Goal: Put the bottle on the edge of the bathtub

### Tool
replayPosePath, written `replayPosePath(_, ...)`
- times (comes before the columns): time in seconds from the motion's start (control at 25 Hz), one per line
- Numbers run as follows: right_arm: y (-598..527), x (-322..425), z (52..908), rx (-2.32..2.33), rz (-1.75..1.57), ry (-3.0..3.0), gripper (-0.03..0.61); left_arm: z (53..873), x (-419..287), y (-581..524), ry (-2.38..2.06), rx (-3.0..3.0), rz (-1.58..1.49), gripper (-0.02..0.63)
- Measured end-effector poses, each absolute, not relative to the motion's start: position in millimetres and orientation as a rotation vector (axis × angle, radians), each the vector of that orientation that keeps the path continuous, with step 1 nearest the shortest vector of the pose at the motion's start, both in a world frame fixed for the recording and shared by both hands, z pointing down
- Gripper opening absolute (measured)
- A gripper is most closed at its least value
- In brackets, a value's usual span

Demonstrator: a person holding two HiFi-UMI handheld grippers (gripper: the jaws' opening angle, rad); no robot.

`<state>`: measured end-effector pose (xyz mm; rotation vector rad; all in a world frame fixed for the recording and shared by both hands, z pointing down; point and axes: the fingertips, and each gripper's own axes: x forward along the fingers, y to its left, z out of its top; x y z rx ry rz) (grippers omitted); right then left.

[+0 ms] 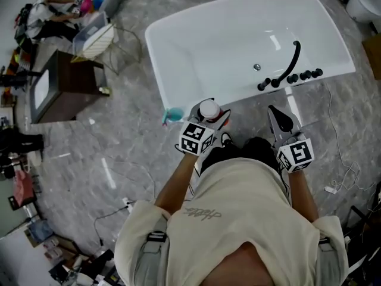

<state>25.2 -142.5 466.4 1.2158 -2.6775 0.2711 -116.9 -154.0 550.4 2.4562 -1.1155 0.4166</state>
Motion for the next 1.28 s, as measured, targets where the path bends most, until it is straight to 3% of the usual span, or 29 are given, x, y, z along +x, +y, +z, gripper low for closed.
replayPosePath(0.92,-235,72,541,1.053,0.592,-2.631,0.002,747,-84,-261,-1.214,2.188,0.793,0.304)
replayPosePath(1.28,-254,65,547,0.965,0.596,-2.646,0.002,750,-82,-275,-1.255,2.185,0.804,0.307)
